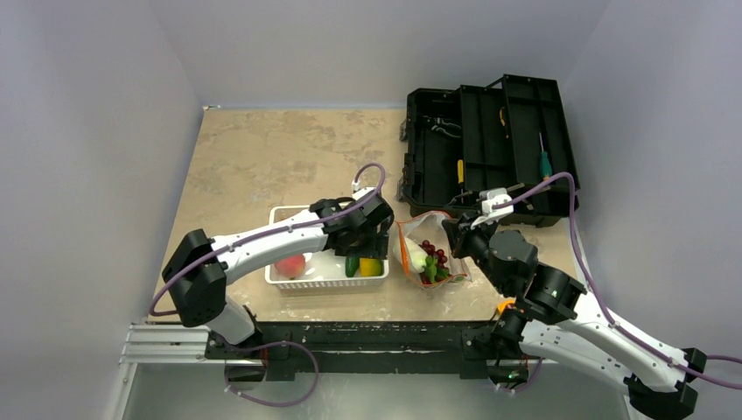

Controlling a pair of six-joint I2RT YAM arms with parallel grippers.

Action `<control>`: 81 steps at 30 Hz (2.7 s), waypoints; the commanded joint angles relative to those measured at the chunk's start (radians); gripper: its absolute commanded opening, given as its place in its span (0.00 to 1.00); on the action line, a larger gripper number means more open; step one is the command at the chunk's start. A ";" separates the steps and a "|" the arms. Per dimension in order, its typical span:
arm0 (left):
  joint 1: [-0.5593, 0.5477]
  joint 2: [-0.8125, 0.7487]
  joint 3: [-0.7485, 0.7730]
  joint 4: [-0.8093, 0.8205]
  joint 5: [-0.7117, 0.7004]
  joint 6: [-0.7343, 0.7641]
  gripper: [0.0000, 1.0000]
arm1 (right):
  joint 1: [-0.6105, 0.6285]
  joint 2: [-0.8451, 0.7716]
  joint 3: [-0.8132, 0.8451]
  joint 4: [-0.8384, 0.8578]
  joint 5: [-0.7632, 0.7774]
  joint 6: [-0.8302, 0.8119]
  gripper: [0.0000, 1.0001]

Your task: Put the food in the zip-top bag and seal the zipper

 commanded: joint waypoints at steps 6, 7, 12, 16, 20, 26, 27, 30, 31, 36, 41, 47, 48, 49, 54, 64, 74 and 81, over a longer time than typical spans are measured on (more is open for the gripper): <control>0.005 0.044 -0.023 0.094 0.026 -0.028 0.72 | 0.002 0.000 -0.001 0.067 -0.015 0.002 0.00; 0.005 0.048 -0.030 0.099 0.026 -0.033 0.73 | 0.003 0.001 -0.003 0.067 -0.015 0.003 0.00; 0.004 0.047 -0.059 0.100 0.012 -0.046 0.73 | 0.002 -0.001 -0.006 0.065 -0.015 0.004 0.00; 0.004 0.006 -0.089 0.108 0.002 -0.045 0.74 | 0.002 -0.003 -0.008 0.064 -0.015 0.007 0.00; 0.003 -0.054 -0.090 0.082 -0.011 -0.033 0.84 | 0.002 -0.003 -0.007 0.063 -0.014 0.005 0.00; 0.005 -0.138 -0.088 0.029 -0.057 -0.027 0.88 | 0.002 0.004 -0.008 0.063 -0.012 0.005 0.00; 0.006 -0.143 -0.093 0.032 -0.059 -0.025 0.87 | 0.002 0.004 -0.007 0.064 -0.011 0.004 0.00; 0.011 -0.122 -0.101 0.038 -0.048 -0.023 0.76 | 0.002 0.004 -0.008 0.064 -0.011 0.004 0.00; 0.011 -0.108 -0.101 0.042 -0.041 -0.023 0.71 | 0.002 0.004 -0.008 0.063 -0.010 0.003 0.00; 0.012 -0.045 -0.104 0.076 -0.015 -0.031 0.63 | 0.002 -0.001 -0.009 0.057 -0.008 0.006 0.00; 0.010 0.016 -0.106 0.122 0.023 -0.037 0.59 | 0.002 -0.004 -0.012 0.057 -0.008 0.008 0.00; 0.009 0.037 -0.106 0.131 0.040 -0.040 0.50 | 0.002 0.000 -0.013 0.057 -0.012 0.008 0.00; 0.009 0.029 -0.108 0.131 0.039 -0.041 0.48 | 0.002 0.001 -0.014 0.056 -0.012 0.008 0.00; 0.009 0.019 -0.110 0.130 0.037 -0.040 0.47 | 0.002 0.000 -0.014 0.057 -0.014 0.008 0.00; 0.010 -0.070 -0.111 0.101 0.010 -0.037 0.32 | 0.002 -0.001 -0.017 0.058 -0.015 0.006 0.00; 0.010 -0.362 -0.107 0.050 -0.016 -0.019 0.21 | 0.002 0.004 -0.015 0.064 -0.018 0.001 0.00; 0.009 -0.591 -0.121 0.329 0.260 0.003 0.21 | 0.002 0.006 -0.012 0.063 -0.016 0.000 0.00; -0.057 -0.500 -0.050 0.509 0.395 -0.010 0.21 | 0.002 0.014 -0.021 0.076 -0.016 0.001 0.00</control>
